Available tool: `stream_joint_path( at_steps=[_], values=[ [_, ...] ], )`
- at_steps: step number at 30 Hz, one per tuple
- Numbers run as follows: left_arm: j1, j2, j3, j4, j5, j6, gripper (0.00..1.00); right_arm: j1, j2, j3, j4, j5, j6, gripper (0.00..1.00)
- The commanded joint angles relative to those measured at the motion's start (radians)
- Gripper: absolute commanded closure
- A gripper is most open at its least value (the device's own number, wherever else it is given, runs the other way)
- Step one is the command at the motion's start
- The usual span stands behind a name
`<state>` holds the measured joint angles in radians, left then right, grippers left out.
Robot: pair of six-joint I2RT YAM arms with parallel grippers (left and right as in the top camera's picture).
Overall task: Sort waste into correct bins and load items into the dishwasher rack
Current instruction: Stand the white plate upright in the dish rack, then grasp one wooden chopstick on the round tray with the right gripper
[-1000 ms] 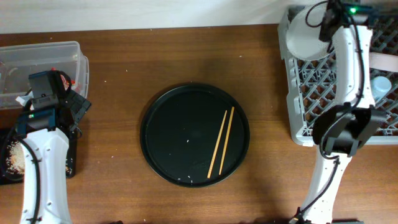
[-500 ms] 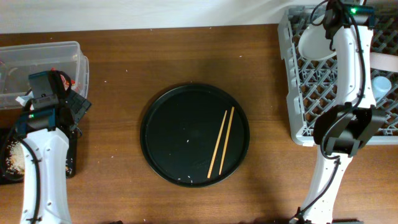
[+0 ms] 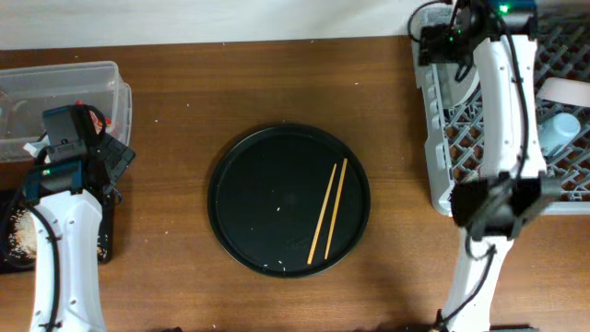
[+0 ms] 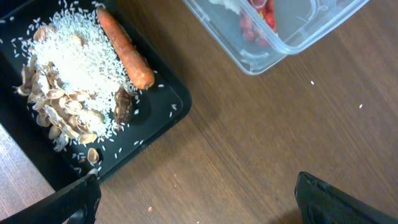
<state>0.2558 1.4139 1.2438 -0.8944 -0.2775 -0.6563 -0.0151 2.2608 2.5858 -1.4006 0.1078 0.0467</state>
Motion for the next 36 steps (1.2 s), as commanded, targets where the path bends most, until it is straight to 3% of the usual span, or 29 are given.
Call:
stream_joint_path(
  at_steps=[1,4,7,13,17,19,21,28,36],
  values=[
    [0.003,-0.005,0.010,0.002,-0.007,-0.012,0.01,0.097,-0.160,0.045,-0.137,-0.347,0.022,0.02],
    [0.002,-0.004,0.010,0.002,-0.007,-0.012,0.01,0.233,-0.151,-0.001,-0.298,-0.317,0.082,0.02],
    [0.003,-0.004,0.010,0.002,-0.007,-0.012,0.01,0.338,-0.137,-0.146,-0.278,-0.155,0.249,0.02],
    [0.003,-0.004,0.010,0.002,-0.007,-0.012,0.01,0.438,-0.137,-0.691,-0.082,-0.157,0.465,0.01],
    [0.003,-0.004,0.010,0.002,-0.007,-0.012,0.01,0.495,-0.137,-0.882,0.050,-0.186,0.483,0.03],
    [0.002,-0.004,0.010,0.002,-0.007,-0.012,0.01,0.501,-0.137,-0.920,0.093,-0.191,0.490,0.06],
    [0.003,-0.005,0.010,0.002,-0.007,-0.012,0.01,0.494,-0.137,-0.927,0.109,-0.190,0.490,0.28],
    [0.003,-0.005,0.010,0.002,-0.007,-0.012,0.01,0.460,-0.137,-0.946,0.122,-0.167,0.487,0.31],
    [0.003,-0.005,0.010,0.002,-0.007,-0.012,0.01,0.446,-0.138,-1.073,0.298,-0.189,0.513,0.35]
  ],
)
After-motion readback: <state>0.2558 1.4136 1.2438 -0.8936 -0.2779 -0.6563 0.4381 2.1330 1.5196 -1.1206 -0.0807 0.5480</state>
